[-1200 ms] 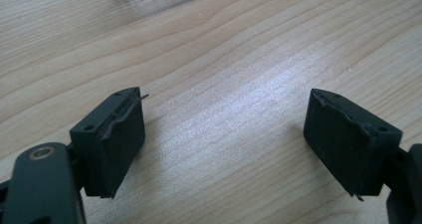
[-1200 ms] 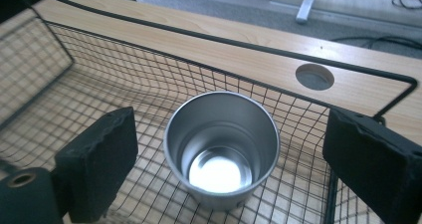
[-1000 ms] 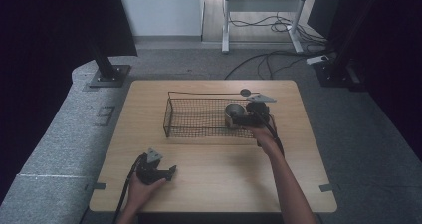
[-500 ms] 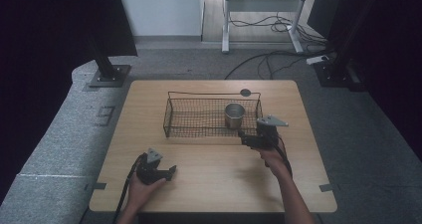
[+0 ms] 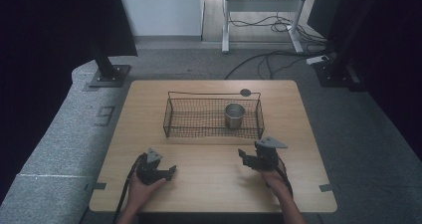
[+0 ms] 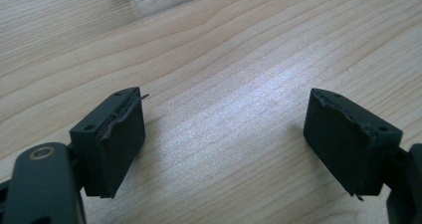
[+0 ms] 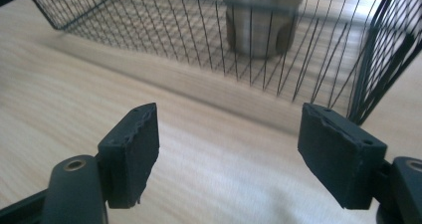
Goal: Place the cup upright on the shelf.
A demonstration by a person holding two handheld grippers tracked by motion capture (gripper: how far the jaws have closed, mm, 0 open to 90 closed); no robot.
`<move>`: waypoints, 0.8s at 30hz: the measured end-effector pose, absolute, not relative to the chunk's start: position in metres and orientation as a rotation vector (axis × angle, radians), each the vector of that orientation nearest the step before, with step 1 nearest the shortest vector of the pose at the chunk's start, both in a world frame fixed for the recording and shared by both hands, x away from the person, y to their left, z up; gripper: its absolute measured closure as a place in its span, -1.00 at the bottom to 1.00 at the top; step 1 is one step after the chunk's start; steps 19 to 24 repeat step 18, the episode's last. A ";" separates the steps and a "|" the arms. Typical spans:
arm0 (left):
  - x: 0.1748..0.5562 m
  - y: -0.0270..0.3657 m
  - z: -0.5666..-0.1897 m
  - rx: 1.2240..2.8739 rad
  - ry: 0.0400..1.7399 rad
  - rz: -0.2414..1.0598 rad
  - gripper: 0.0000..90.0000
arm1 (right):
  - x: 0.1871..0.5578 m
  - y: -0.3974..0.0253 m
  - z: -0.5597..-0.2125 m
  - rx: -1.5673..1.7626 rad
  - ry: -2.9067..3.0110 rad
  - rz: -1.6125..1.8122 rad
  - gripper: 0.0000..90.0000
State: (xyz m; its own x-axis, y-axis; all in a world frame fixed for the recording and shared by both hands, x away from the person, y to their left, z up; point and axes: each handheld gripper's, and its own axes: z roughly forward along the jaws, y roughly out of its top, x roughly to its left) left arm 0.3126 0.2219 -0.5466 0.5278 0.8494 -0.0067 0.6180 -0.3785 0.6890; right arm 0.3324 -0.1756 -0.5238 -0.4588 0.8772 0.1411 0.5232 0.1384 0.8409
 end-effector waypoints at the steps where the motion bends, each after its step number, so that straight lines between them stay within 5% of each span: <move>1: 0.313 0.222 -0.547 2.126 1.185 0.466 -0.63 | 0.331 -0.176 -0.527 1.352 2.044 1.246 -0.46; 24: 0.313 0.222 -0.547 2.125 1.185 0.465 -0.63 | 0.322 -0.183 -0.545 1.346 2.103 1.170 -0.54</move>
